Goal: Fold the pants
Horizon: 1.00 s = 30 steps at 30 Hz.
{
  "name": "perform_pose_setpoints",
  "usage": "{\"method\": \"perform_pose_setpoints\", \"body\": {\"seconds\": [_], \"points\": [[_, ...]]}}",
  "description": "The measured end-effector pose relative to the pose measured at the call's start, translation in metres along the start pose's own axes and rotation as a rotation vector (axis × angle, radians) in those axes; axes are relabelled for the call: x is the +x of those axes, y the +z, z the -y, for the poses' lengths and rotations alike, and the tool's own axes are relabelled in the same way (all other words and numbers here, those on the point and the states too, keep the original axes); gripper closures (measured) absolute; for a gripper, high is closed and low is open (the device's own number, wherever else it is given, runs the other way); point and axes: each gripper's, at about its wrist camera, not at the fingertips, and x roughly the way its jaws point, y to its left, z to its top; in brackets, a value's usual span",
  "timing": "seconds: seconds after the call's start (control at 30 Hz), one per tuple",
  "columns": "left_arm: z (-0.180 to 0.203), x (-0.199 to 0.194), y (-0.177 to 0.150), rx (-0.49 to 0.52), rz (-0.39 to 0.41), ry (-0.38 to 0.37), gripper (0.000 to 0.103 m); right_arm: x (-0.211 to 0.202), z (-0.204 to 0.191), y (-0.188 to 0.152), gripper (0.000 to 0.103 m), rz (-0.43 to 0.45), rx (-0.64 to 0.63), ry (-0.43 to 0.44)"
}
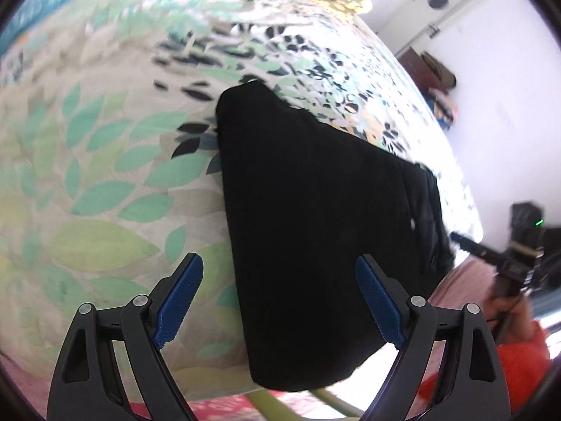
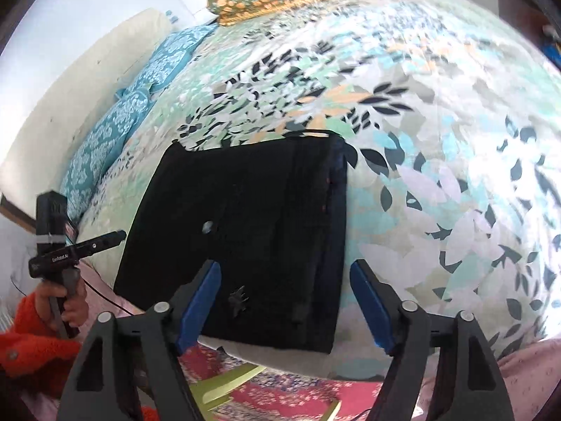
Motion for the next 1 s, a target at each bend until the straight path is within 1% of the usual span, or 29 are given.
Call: {"method": "perform_pose_setpoints", "body": {"seconds": [0.07,0.13,0.17,0.23,0.27,0.3,0.37,0.43,0.53,0.6,0.67,0.73,0.77,0.8,0.83,0.87,0.9,0.93,1.0], "points": [[-0.009,0.011,0.005,-0.044,-0.039,-0.059,0.013,0.015,0.014,0.007,0.026,-0.044,0.036,0.063],[-0.012,0.021,0.007,-0.063,-0.069,-0.093,0.013,0.032,0.025,0.011,0.026,-0.093,0.068,0.117],[-0.011,0.026,0.007,-0.063,-0.084,-0.104,0.013,0.041,0.029,0.011,0.026,-0.119,0.081,0.14],[-0.008,0.035,0.008,-0.054,-0.108,-0.104,0.013,0.054,0.035,0.011,0.026,-0.152,0.103,0.191],[-0.007,0.039,0.008,-0.048,-0.116,-0.107,0.013,0.057,0.036,0.012,0.025,-0.158,0.112,0.219],[-0.004,0.044,0.008,-0.04,-0.123,-0.112,0.013,0.059,0.037,0.011,0.021,-0.156,0.113,0.237],[-0.003,0.051,0.009,-0.042,-0.126,-0.122,0.013,0.061,0.036,0.013,0.018,-0.151,0.111,0.259],[0.0,0.057,0.013,-0.047,-0.125,-0.144,0.01,0.065,0.036,0.013,0.017,-0.141,0.113,0.286],[0.004,0.065,0.018,-0.051,-0.122,-0.151,0.007,0.074,0.034,0.016,0.015,-0.129,0.138,0.349],[0.007,0.068,0.019,-0.041,-0.12,-0.145,0.007,0.078,0.032,0.017,0.015,-0.134,0.137,0.357],[0.006,0.066,0.018,-0.038,-0.111,-0.147,0.01,0.079,0.028,0.018,0.016,-0.136,0.116,0.348],[0.0,0.061,0.015,-0.041,-0.098,-0.123,0.032,0.078,0.027,0.016,0.02,-0.133,0.104,0.334],[-0.006,0.059,0.014,-0.055,-0.096,-0.131,0.037,0.078,0.029,0.017,0.027,-0.133,0.104,0.33],[-0.011,0.057,0.013,-0.072,-0.092,-0.142,0.046,0.078,0.03,0.017,0.034,-0.134,0.11,0.332],[-0.015,0.054,0.013,-0.089,-0.089,-0.152,0.054,0.078,0.031,0.017,0.037,-0.135,0.118,0.342],[-0.015,0.052,0.013,-0.094,-0.084,-0.155,0.056,0.078,0.031,0.017,0.042,-0.136,0.12,0.349],[-0.013,0.049,0.012,-0.084,-0.075,-0.146,0.062,0.077,0.028,0.017,0.046,-0.135,0.115,0.349],[-0.009,0.047,0.011,-0.067,-0.068,-0.13,0.066,0.077,0.027,0.017,0.047,-0.133,0.11,0.347],[-0.001,0.043,0.011,-0.04,-0.055,-0.106,0.07,0.077,0.026,0.018,0.052,-0.128,0.109,0.349]]}}
